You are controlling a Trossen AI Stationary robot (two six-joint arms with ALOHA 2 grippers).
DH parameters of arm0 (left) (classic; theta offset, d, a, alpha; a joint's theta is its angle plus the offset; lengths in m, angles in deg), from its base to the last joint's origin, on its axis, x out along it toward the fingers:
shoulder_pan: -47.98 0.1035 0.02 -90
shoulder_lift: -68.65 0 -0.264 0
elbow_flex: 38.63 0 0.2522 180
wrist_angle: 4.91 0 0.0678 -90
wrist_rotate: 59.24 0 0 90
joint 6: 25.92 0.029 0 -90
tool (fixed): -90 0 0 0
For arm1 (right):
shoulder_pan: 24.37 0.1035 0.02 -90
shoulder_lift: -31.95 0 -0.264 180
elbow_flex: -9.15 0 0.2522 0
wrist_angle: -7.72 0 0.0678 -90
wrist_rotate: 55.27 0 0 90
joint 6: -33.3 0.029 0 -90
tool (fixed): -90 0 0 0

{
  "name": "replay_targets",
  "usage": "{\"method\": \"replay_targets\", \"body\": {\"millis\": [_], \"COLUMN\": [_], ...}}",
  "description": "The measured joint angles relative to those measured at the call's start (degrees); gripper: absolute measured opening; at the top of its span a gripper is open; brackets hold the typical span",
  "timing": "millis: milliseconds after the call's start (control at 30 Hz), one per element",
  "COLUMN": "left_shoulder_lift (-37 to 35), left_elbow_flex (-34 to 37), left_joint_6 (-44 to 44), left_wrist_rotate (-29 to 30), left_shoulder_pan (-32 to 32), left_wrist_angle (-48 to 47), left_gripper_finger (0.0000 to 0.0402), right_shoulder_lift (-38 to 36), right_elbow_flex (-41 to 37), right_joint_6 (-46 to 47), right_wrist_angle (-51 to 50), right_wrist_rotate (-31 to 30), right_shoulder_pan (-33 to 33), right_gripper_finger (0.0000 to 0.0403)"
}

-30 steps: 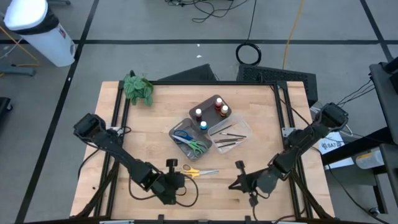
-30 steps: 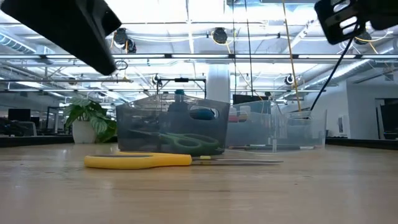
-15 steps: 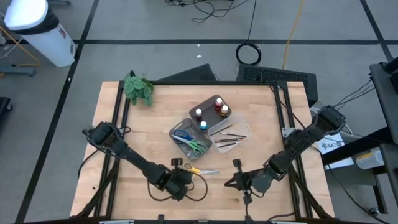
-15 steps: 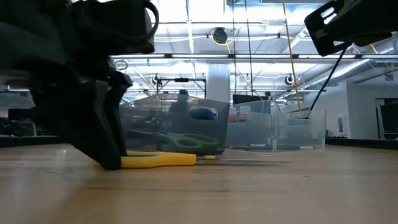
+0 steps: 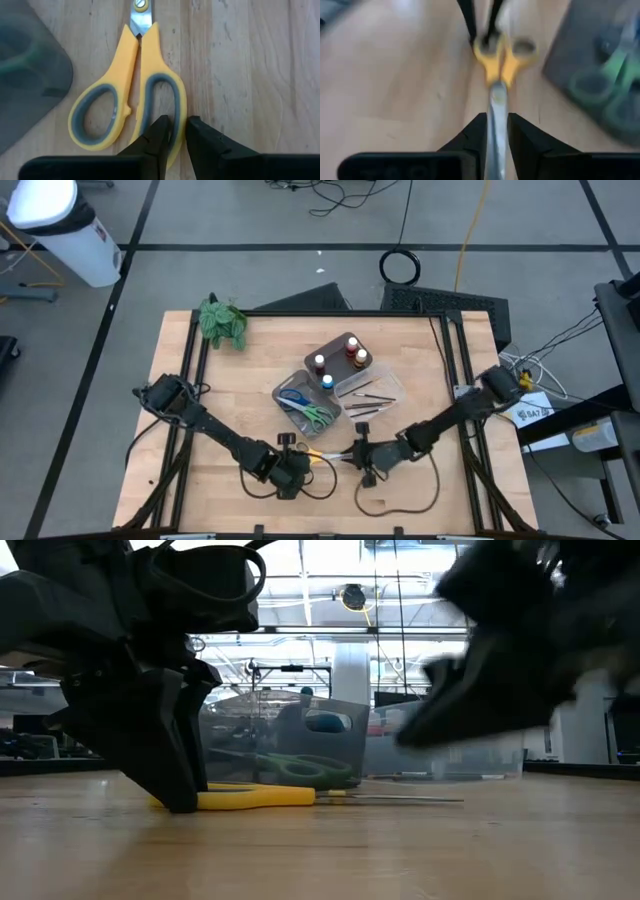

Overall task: Pick & Place Paint Supplies
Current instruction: Put the yellow scissors into the bottom black bin

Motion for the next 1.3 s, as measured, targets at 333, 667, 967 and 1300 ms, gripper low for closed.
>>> {"method": "replay_targets", "body": {"millis": [333,667,967,1300], "left_shoulder_lift": [0.1,-1.7,-0.3,0.2], "left_elbow_flex": [0.0,0.2,0.0,0.1], "left_joint_6": [0.0,0.0,0.8,2.3], "left_wrist_rotate": [-0.2,-1.6,-2.7,-3.6], "left_shoulder_pan": [0.0,0.0,1.0,0.0], "left_wrist_angle": [0.1,-0.5,-1.3,-1.6], "left_gripper_finger": [0.0076,0.0076,0.0061,0.0025], "right_shoulder_lift": [4.8,4.7,4.8,4.9], "right_elbow_flex": [0.1,0.2,0.1,0.0], "right_joint_6": [3.2,9.4,8.6,9.3], "right_wrist_angle": [0.0,-13.4,-12.9,-11.6], "right_wrist_rotate": [5.3,9.0,9.3,9.5], "right_shoulder_pan": [-3.0,-3.0,-2.6,-2.5], "right_gripper_finger": [0.0018,0.0,0.0,0.0]}}
